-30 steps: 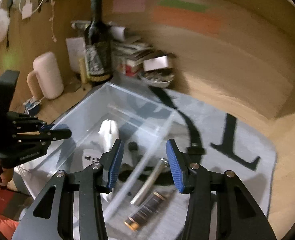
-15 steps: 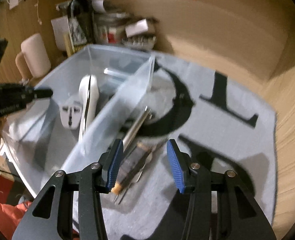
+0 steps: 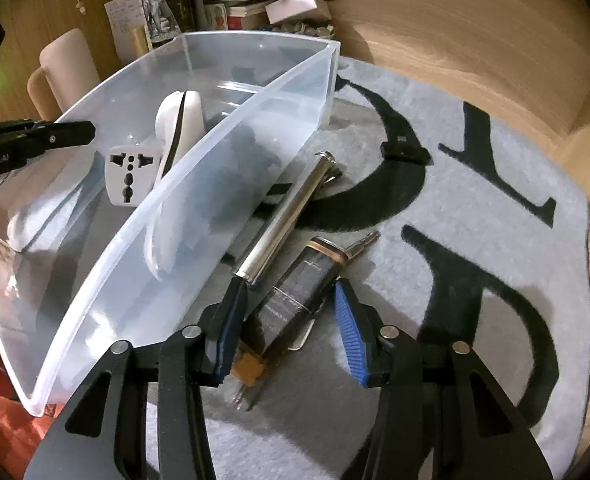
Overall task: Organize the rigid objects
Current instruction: 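Grasp the black-and-gold cylinder on the mat with the right tool, then lower the black-and-gold cylinder into the box and open the right tool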
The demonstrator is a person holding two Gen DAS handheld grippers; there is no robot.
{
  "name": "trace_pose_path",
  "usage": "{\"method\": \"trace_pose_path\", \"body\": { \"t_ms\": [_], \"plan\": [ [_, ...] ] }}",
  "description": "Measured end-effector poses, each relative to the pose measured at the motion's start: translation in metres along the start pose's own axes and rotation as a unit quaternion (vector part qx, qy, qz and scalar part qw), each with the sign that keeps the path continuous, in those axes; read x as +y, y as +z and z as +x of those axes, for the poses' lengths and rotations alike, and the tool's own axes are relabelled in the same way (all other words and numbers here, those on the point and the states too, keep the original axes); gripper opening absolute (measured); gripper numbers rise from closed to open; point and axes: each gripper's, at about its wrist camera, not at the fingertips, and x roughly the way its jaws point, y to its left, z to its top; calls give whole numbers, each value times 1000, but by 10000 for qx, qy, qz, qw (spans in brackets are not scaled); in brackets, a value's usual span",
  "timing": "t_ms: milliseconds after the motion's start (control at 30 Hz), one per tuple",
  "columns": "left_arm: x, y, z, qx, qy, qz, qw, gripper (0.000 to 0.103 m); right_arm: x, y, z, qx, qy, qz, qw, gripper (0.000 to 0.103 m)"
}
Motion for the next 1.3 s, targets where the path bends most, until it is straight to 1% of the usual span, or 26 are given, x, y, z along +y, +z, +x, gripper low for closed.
{"method": "trace_pose_path", "body": {
  "t_ms": [33,67,133,300,433,600,667,800,900,1033,1167,1200,1300],
  "plan": [
    [0,0,0,4,-5,-1,10000,9,-1,0,0,-4,-15,-15,10000,32],
    [0,0,0,6,-5,-7,10000,9,-1,-1,-1,-10,-38,-20,10000,31],
    [1,0,0,11,-10,-11,10000,9,-5,-1,-1,-3,-63,-3,10000,26],
    [1,0,0,14,-4,-7,10000,9,-16,-5,-5,-7,-112,123,9999,20],
    [0,1,0,18,5,-2,10000,10,-25,-9,-9,4,-238,234,9994,20],
    [-2,1,0,21,26,13,10000,10,-40,-14,-13,77,-272,464,9985,21],
    [-2,1,1,23,29,15,10000,10,-42,-16,-15,83,-370,474,9982,21],
    [-2,1,1,21,29,13,10000,10,-44,-18,-19,99,-426,462,9980,22],
    [-2,1,1,20,32,19,10000,10,-45,-20,-20,131,-484,438,9978,28],
    [-2,1,1,21,32,18,10000,10,-48,-22,-22,127,-501,468,9976,28],
    [-2,1,1,22,33,19,10000,10,-52,-25,-24,78,-543,502,9972,28],
    [-2,1,1,21,33,19,10000,10,-52,-25,-25,48,-547,514,9972,21],
    [-1,1,1,24,40,21,10000,10,-53,-25,-31,-61,-562,570,9968,21]
  ]
}}
